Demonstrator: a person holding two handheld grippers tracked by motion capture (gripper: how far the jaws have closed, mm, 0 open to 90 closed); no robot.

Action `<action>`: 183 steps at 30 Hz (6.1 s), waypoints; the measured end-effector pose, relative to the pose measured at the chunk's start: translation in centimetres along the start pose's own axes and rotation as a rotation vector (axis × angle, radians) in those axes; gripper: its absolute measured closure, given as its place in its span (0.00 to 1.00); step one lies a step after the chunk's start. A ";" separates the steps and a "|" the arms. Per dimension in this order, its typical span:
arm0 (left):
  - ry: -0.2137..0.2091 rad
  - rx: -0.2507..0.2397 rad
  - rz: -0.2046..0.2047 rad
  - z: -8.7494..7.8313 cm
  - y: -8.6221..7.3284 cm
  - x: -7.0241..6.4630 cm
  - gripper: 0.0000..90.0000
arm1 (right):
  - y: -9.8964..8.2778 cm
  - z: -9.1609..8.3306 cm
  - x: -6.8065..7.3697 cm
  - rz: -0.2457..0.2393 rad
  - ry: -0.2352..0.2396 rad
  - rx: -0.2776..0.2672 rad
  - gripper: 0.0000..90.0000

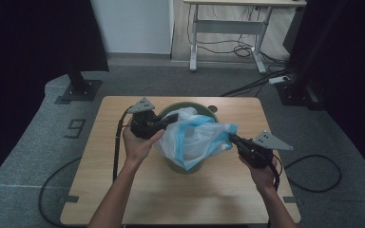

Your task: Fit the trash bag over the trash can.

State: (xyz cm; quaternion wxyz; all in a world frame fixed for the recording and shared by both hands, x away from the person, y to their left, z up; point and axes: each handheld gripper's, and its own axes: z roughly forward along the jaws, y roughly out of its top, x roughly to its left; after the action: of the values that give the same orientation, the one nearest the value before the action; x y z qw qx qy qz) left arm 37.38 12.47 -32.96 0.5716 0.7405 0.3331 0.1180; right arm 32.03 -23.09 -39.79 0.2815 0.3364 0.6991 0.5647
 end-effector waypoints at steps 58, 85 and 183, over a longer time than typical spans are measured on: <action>0.019 -0.207 -0.079 -3.7 -1.0 1.6 0.99 | -3.7 -0.4 0.0 0.134 0.166 0.026 0.64; -0.042 -0.227 -0.114 -4.6 -2.7 2.8 0.99 | -3.9 2.8 2.2 0.142 0.268 0.020 0.98; 0.135 0.113 -0.332 3.1 -7.9 12.2 0.99 | -0.6 8.4 -7.6 0.228 -0.033 0.089 0.59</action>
State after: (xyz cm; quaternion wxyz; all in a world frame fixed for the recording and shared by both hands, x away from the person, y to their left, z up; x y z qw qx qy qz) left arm 45.43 18.74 -43.80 0.5170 0.6967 0.4945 0.0525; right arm 43.14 -24.13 -42.00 0.2115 0.4351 0.6760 0.5560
